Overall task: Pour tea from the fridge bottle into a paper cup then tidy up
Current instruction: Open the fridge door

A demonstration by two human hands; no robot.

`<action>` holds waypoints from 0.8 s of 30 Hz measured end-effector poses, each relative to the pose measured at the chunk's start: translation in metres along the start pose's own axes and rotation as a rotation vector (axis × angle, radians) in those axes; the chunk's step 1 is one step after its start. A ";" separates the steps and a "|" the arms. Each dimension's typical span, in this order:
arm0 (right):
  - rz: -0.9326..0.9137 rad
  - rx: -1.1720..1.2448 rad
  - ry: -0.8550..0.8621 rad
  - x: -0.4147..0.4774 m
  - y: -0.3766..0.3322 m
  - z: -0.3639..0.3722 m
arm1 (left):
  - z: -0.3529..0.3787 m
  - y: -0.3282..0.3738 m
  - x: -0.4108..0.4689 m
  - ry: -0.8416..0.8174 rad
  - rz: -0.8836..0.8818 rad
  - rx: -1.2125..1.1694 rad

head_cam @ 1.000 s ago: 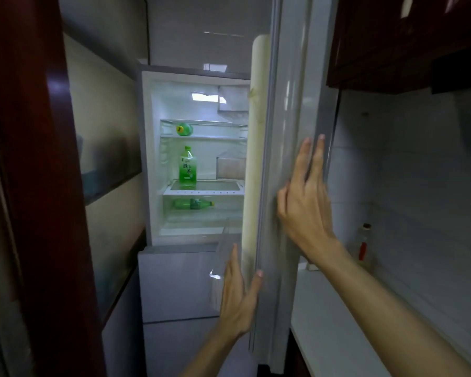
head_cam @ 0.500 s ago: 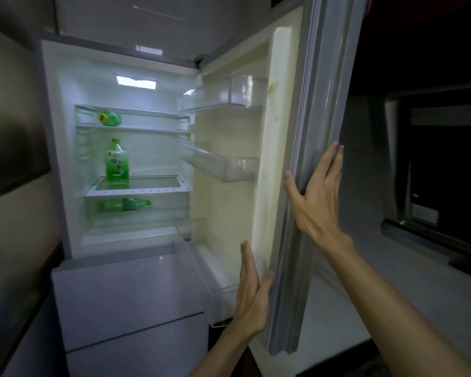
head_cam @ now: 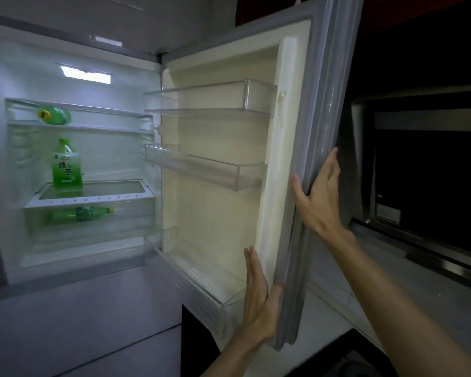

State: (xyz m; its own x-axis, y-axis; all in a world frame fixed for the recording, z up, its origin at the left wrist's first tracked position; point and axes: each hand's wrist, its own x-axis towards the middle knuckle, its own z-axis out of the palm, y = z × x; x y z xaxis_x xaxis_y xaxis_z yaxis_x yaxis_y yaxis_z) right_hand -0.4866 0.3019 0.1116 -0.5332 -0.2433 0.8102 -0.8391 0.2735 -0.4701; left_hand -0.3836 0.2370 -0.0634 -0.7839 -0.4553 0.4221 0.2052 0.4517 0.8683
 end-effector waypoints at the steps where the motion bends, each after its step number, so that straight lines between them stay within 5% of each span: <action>1: 0.000 -0.002 0.013 0.000 0.000 0.001 | -0.001 -0.001 0.000 -0.008 0.002 0.001; 19: 0.070 -0.062 0.051 0.012 0.008 0.008 | -0.009 0.002 0.013 -0.178 -0.004 -0.001; 24: 0.086 -0.257 0.058 0.007 0.006 0.010 | -0.022 -0.001 0.015 -0.225 0.007 -0.012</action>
State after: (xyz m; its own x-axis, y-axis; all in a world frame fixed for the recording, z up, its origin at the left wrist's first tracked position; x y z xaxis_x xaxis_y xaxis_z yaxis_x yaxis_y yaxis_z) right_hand -0.4960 0.2930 0.1109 -0.5883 -0.1572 0.7932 -0.7323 0.5196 -0.4402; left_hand -0.3828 0.2128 -0.0526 -0.8932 -0.2691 0.3603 0.2168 0.4443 0.8692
